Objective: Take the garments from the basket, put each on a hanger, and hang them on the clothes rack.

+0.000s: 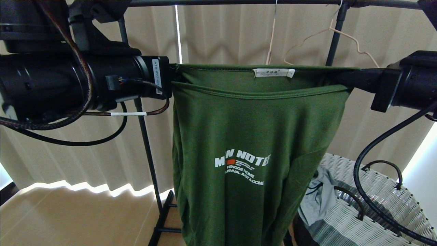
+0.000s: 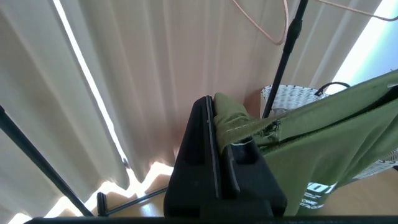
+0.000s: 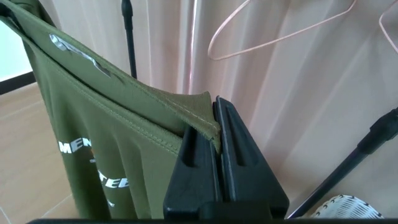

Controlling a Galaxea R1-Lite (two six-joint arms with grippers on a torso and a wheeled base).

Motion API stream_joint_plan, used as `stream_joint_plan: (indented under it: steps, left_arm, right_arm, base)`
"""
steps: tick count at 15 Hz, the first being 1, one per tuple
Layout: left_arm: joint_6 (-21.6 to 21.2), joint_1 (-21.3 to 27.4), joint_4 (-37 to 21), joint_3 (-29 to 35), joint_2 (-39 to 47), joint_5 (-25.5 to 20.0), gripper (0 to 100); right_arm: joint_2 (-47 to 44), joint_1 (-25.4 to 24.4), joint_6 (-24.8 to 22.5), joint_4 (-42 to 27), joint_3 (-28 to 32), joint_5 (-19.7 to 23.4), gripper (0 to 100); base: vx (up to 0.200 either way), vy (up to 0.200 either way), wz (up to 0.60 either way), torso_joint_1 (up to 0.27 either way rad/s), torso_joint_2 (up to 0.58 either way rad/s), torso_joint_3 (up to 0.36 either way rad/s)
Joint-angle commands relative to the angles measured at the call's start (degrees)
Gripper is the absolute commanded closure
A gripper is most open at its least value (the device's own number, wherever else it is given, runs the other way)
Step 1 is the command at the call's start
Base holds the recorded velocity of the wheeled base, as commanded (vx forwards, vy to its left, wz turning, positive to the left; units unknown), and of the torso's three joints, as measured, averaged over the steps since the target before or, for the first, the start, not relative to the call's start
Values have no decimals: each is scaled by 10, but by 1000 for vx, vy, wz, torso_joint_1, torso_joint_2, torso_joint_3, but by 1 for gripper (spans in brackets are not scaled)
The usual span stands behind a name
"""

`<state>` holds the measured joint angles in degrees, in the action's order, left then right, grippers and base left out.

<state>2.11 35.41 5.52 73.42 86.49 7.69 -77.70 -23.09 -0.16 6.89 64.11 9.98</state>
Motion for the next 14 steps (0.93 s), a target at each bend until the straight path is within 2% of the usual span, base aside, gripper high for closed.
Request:
stream_joint_plan:
  steps: [1,2,3,8,9,12,14]
  left_arm:
    - [0,0,1,-8,-3,0,100]
    - [0,0,1,-10,-3,0,100]
    - [0,-1,1,-9,-3,0,100]
    - [-10,-4,1,-17,-2,1,100]
    - [-40,-16,6,-34,-3,1,100]
    - [-39,-16,6,-33,-4,1,100]
    - [-38,-22,8,-33,-3,2,100]
  right_arm:
    - [1,0,0,0,-2,0,100]
    - [1,0,-1,0,-3,0,100]
    - [1,0,-1,0,-4,0,0]
    - [3,0,0,2,-5,1,0]
    - [5,-1,1,4,-5,2,0]
    - [6,-1,2,5,-12,2,0]
    - [12,-6,2,5,-38,4,0]
  base:
    - [0,0,0,0,0,0]
    - [0,0,0,0,0,0]
    - [0,0,0,0,0,0]
    - [0,0,0,0,0,0]
    - [0,0,0,0,0,0]
    - [0,0,0,0,0,0]
    - [0,0,0,0,0,0]
